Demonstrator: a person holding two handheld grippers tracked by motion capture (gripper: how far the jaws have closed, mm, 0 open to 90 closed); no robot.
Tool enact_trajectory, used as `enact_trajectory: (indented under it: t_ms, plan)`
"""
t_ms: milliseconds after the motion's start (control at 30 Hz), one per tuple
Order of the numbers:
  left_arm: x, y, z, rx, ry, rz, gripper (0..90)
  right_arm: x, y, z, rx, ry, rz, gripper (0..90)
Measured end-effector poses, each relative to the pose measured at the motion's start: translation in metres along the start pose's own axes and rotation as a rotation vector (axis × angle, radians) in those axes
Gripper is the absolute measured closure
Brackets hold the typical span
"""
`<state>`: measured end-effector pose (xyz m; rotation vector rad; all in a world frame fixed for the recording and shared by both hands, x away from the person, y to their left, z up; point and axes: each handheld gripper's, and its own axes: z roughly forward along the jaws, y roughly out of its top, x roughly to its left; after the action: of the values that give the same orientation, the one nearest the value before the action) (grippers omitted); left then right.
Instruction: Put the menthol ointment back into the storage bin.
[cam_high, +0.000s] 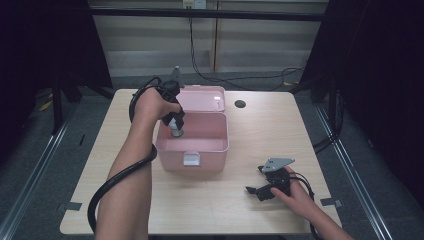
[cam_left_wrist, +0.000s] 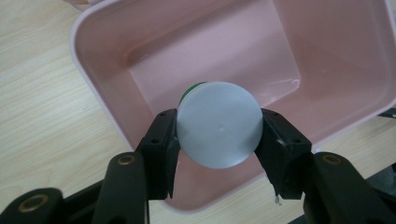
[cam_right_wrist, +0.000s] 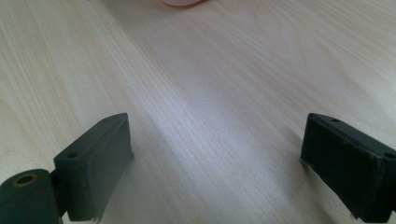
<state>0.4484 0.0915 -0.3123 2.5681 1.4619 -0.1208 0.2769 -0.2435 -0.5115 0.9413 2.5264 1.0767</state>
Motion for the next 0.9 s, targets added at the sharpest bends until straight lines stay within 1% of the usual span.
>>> enact_trajectory:
  t_ms: [33, 67, 100, 133, 233, 300, 333, 367, 400, 500, 567, 633, 667, 700, 767, 833, 900]
  plan:
    - [0.000, 0.000, 0.000, 0.000, 0.000, 0.000, 50.5, 0.000, 0.000, 0.000, 0.000, 0.000, 0.000, 8.2]
    - [0.000, 0.003, 0.005, 0.001, 0.005, -0.008, 50.5, 0.000, 0.000, 0.000, -0.001, 0.000, -0.002, 8.2]
    - [0.000, 0.003, 0.005, 0.001, 0.005, -0.008, 50.5, 0.000, 0.000, 0.000, -0.001, 0.000, -0.002, 8.2]
    - [-0.001, 0.005, 0.010, 0.004, 0.006, -0.021, 50.5, 0.000, 0.000, 0.000, -0.001, 0.000, -0.002, 8.2]
    - [-0.001, 0.008, 0.015, 0.013, 0.010, -0.022, 50.5, 0.000, 0.000, 0.000, 0.000, -0.001, -0.001, 8.2]
    - [-0.001, 0.011, 0.020, 0.009, 0.004, -0.038, 50.5, 0.000, 0.000, 0.000, 0.001, 0.000, 0.002, 8.2]
    - [-0.001, 0.012, 0.023, 0.006, 0.003, -0.041, 50.5, 0.000, 0.000, 0.000, 0.000, 0.000, 0.000, 8.2]
    - [-0.001, 0.013, 0.025, 0.016, 0.008, -0.034, 50.5, 0.000, 0.000, 0.000, 0.001, -0.002, 0.001, 8.2]
    - [-0.002, 0.016, 0.031, 0.007, 0.005, -0.046, 50.4, 0.000, 0.000, 0.000, 0.000, 0.000, 0.001, 8.2]
    - [-0.002, 0.018, 0.035, 0.009, 0.004, -0.052, 50.4, 0.000, 0.000, 0.000, 0.001, 0.001, 0.001, 8.2]
    - [-0.002, 0.020, 0.041, 0.001, 0.001, -0.069, 50.4, 0.000, 0.000, 0.000, 0.002, -0.001, 0.000, 8.2]
    - [-0.001, 0.022, 0.046, 0.000, -0.005, -0.077, 50.4, 0.000, 0.000, 0.000, 0.002, -0.001, 0.000, 8.2]
    - [-0.002, 0.024, 0.050, 0.007, -0.004, -0.082, 50.5, 0.000, 0.000, 0.000, 0.001, -0.001, 0.000, 8.2]
    - [-0.002, 0.024, 0.050, 0.007, -0.004, -0.082, 50.5, 0.000, 0.000, 0.000, 0.001, -0.001, 0.000, 8.2]
    - [-0.002, 0.026, 0.055, -0.001, -0.002, -0.091, 50.4, 0.000, 0.000, 0.000, 0.001, -0.002, -0.001, 8.2]
    - [-0.002, 0.027, 0.059, 0.000, -0.003, -0.090, 50.5, 0.000, 0.000, 0.000, 0.001, -0.003, -0.001, 8.2]
    - [-0.002, 0.029, 0.064, 0.000, 0.007, -0.105, 50.4, 0.000, 0.000, 0.000, -0.003, -0.007, -0.007, 8.2]
